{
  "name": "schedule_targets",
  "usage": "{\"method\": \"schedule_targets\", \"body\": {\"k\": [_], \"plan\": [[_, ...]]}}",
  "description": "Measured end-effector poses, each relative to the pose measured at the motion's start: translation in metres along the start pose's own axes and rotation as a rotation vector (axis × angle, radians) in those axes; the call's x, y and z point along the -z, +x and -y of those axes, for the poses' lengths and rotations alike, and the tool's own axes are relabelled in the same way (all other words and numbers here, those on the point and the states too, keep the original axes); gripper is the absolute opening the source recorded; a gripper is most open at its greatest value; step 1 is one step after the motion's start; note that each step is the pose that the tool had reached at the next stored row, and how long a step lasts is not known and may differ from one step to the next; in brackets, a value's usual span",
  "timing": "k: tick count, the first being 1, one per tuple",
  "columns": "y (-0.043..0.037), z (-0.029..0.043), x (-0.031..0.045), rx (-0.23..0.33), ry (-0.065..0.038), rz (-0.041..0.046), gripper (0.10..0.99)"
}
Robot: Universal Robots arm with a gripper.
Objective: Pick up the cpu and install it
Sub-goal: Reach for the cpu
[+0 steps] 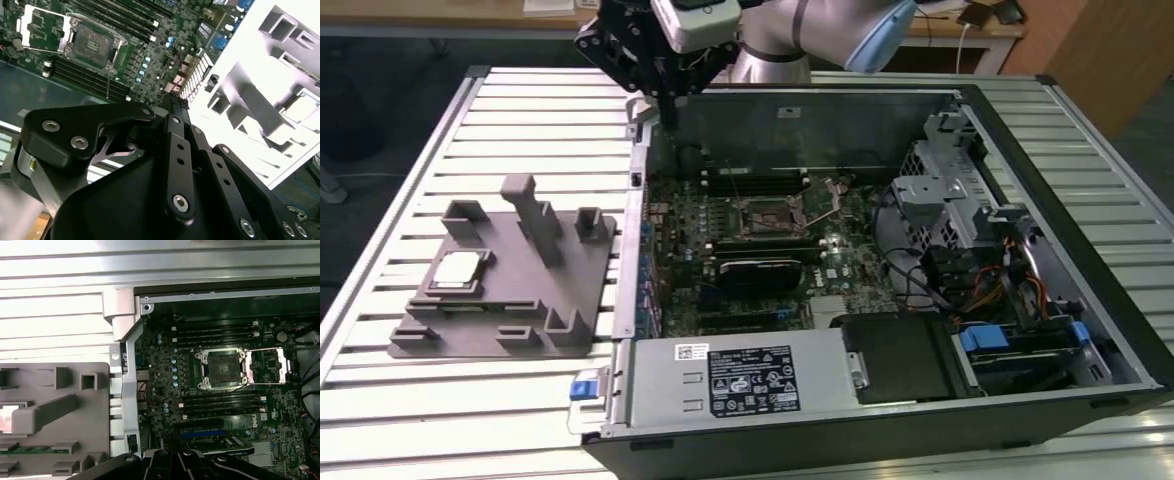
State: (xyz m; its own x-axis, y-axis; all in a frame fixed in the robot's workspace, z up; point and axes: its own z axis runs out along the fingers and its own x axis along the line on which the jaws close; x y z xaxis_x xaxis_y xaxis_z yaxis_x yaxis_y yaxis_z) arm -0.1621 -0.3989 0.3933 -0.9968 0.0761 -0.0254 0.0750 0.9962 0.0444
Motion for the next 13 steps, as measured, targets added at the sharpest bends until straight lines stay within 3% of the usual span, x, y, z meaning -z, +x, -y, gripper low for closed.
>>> {"method": "schedule_targets", "body": {"k": [13], "plan": [[0.0207, 0.0015, 0.0005, 0.000, 0.000, 0.0004, 0.106]]}}
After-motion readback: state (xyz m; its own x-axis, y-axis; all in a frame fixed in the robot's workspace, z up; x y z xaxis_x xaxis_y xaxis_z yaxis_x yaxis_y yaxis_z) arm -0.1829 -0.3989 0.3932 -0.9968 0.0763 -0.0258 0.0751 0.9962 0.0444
